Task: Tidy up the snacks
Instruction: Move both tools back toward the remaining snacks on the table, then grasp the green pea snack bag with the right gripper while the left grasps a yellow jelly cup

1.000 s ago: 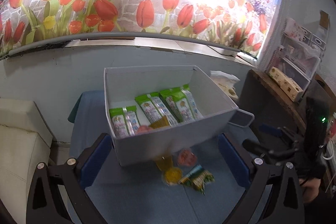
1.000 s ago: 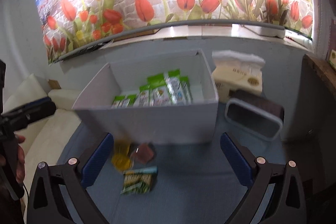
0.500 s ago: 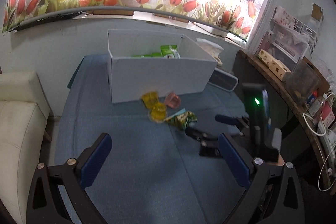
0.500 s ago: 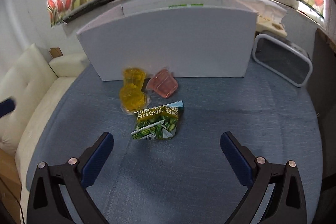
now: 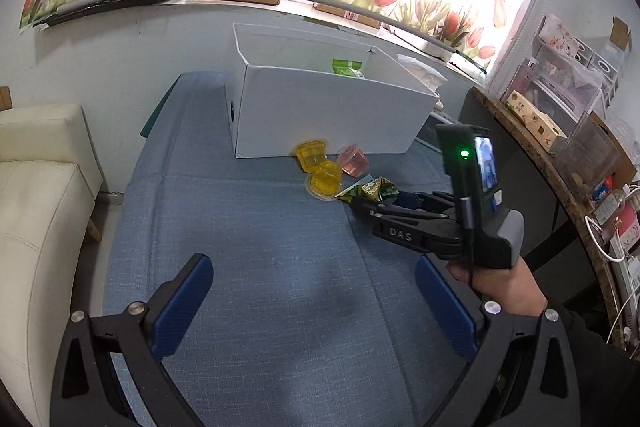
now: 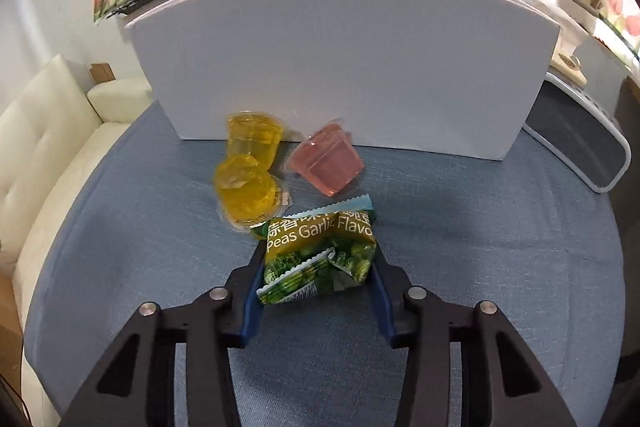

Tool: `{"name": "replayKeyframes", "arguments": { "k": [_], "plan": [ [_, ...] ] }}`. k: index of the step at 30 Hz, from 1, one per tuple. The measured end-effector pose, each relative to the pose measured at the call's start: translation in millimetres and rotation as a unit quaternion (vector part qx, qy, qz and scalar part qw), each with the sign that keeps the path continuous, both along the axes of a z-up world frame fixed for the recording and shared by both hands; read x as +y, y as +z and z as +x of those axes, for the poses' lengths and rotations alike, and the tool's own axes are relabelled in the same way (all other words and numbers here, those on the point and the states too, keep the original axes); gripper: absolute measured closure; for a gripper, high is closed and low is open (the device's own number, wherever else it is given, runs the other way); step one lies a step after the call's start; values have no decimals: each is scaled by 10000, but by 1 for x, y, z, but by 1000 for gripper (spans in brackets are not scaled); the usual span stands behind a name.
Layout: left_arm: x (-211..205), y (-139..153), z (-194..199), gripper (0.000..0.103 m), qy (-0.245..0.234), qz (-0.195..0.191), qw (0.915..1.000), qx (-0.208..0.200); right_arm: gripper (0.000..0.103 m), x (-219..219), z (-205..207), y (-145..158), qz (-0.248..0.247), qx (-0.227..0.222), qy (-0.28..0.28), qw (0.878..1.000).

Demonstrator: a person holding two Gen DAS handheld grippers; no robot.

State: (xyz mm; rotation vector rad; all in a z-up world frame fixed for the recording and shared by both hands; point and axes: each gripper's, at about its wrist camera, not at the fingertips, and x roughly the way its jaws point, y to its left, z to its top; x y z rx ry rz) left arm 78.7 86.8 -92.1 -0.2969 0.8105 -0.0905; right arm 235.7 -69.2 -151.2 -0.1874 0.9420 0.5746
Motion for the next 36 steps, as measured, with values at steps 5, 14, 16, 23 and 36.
{"name": "replayKeyframes", "arguments": {
  "k": [5,14,16,23,36],
  "plan": [
    [-6,-10,17,0,-31,101,9999,123,55,-21,-23,16,282,-122,82,9995],
    [-32,-41,85,0,155,240,9988,397,55,-94,-71,40,475,-246,-280,9982],
    [-37,-47,101,0,239,247,9986,410,55,-106,-77,40,599,-207,-403,9972],
    [-53,-69,154,1,465,447,9964,541,55,-137,-97,43,881,-161,-634,9940],
    [-57,-81,169,56,412,940,9929,597,55,-142,-100,36,1043,-78,-682,9922]
  ]
}}
